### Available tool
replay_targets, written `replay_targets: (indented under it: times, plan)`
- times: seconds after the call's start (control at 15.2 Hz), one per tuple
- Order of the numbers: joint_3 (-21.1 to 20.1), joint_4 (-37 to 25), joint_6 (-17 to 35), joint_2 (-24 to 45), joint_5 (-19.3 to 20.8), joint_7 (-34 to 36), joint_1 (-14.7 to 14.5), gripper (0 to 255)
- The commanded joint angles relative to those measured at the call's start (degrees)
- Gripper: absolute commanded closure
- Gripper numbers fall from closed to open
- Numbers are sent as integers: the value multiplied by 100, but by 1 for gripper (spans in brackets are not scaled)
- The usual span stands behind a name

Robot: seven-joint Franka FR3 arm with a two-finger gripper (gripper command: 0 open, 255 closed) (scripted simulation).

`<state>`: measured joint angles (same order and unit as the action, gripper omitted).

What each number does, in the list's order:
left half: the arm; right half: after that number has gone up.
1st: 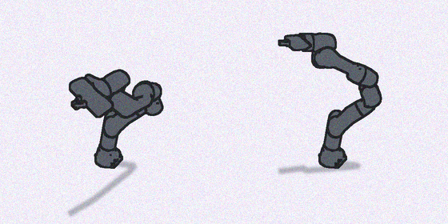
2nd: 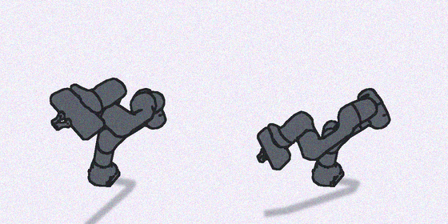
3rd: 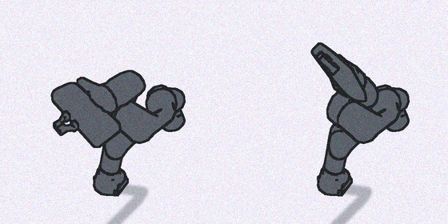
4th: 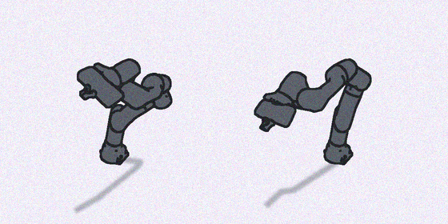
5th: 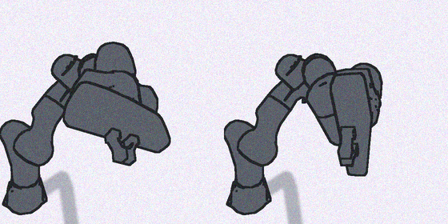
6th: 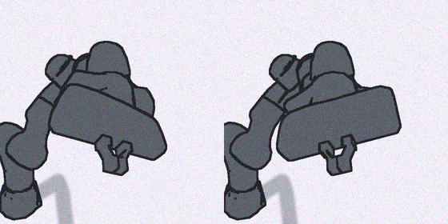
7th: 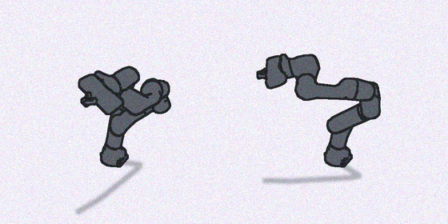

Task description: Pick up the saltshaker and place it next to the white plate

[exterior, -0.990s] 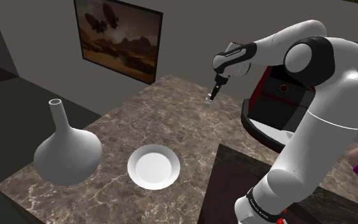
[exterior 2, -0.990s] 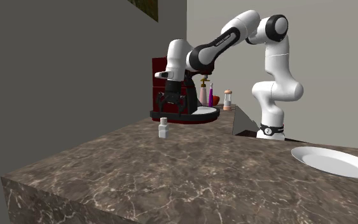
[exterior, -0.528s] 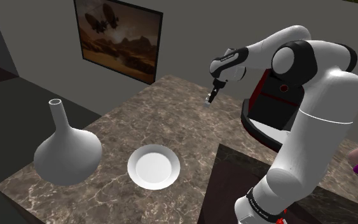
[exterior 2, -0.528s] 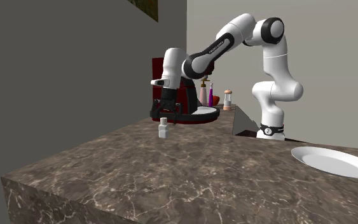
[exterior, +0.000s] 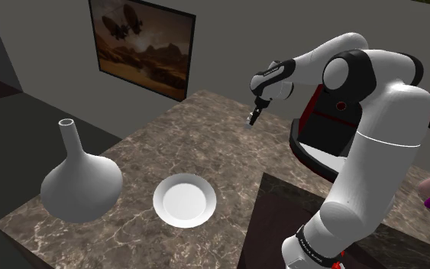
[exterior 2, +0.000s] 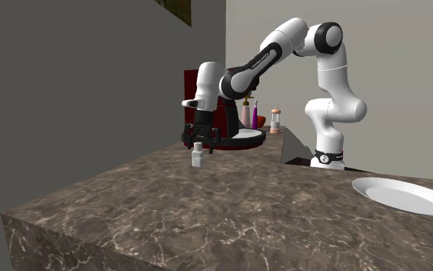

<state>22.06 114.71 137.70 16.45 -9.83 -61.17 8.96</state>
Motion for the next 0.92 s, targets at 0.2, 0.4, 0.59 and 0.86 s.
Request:
replay_targets:
  times: [0.2,0.4,0.59,0.86]
  plan:
    - [0,0,0,0,0,0,0,255]
    - [0,1,1,0,0,0,0,255]
    - [0,1,0,-1,1,1,-1,255]
    - [35,-73,-193,-132,87,60,-26,255]
